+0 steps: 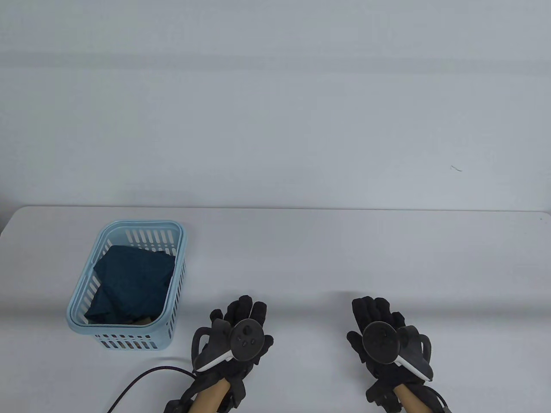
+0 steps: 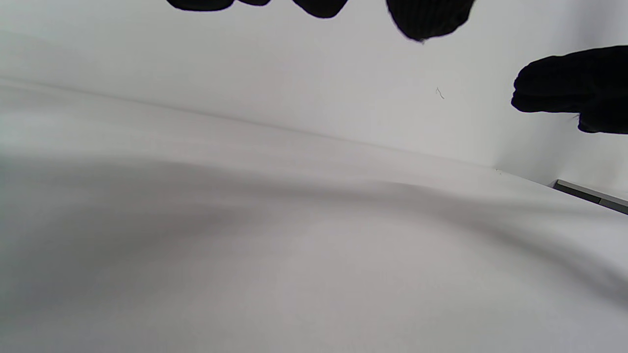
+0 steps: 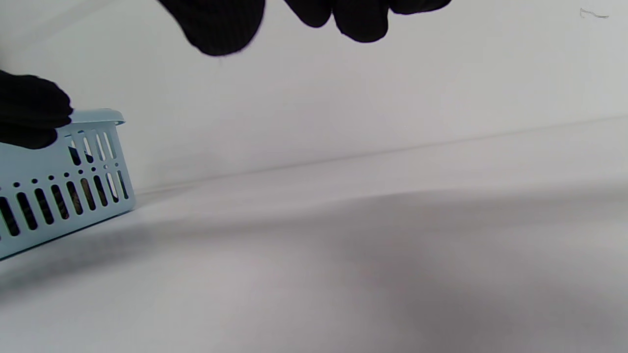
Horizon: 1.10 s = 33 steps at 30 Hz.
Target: Roll shorts into tight roll
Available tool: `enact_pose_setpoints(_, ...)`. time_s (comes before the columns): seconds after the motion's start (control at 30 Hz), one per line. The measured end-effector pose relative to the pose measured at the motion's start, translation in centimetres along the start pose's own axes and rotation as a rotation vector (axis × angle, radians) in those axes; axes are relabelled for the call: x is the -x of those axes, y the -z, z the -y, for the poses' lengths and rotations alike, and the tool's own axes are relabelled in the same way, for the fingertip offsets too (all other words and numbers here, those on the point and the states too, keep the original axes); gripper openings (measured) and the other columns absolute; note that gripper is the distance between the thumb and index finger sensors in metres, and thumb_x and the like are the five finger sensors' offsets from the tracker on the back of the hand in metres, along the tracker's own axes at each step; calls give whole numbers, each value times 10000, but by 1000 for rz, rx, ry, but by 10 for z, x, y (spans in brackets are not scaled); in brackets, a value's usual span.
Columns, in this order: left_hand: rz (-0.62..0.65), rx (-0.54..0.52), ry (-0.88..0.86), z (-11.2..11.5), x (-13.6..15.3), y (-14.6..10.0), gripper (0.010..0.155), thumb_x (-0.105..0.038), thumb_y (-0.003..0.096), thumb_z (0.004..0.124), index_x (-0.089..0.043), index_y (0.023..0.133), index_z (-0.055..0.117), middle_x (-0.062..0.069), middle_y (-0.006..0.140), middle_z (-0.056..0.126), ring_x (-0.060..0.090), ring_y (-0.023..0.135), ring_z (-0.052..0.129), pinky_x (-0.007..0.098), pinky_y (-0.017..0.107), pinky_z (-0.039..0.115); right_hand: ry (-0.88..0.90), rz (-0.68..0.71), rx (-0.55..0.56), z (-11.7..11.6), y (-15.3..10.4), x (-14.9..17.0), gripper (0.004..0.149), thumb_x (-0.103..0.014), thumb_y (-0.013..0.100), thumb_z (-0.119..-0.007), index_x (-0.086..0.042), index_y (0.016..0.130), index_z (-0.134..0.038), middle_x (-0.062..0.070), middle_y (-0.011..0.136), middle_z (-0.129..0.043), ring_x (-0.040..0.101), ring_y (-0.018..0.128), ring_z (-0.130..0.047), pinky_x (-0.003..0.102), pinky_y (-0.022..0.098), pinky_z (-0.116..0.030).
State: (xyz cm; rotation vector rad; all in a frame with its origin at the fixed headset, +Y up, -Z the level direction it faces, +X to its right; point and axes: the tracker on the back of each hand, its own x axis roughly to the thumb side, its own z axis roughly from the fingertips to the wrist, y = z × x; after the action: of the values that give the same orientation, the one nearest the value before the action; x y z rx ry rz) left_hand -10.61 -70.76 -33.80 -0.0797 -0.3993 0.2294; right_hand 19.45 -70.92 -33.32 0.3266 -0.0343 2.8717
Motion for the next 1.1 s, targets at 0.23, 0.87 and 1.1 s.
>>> enact_pose_setpoints(0.23,4,15,-1,2,-1,0,716,-450,566,596,-75,1114,329,313,1148,270,574,1062,402,808,632,312,3,-2,-8,0,0,0,691,-377,550,-623,-113,1115,-324,193,1172,-353,466,1077,-304,719,703,-305)
enact_pose_setpoints(0.87,14,51,-19,-9,-11,1,718,-441,565,603,-68,1113,328,312,1146,276,571,1060,407,796,639,312,38,2,-18,2,-7,5,697,-378,552,-620,-96,1114,-321,202,1170,-363,473,1075,-318,728,697,-297)
enact_pose_setpoints(1.1,-21,-6,-6,-50,2,-5,720,-439,563,606,-66,1113,329,314,1147,274,576,1059,405,798,640,312,35,-7,-38,-1,-9,9,697,-378,552,-618,-94,1114,-321,204,1169,-366,476,1074,-321,729,696,-297)
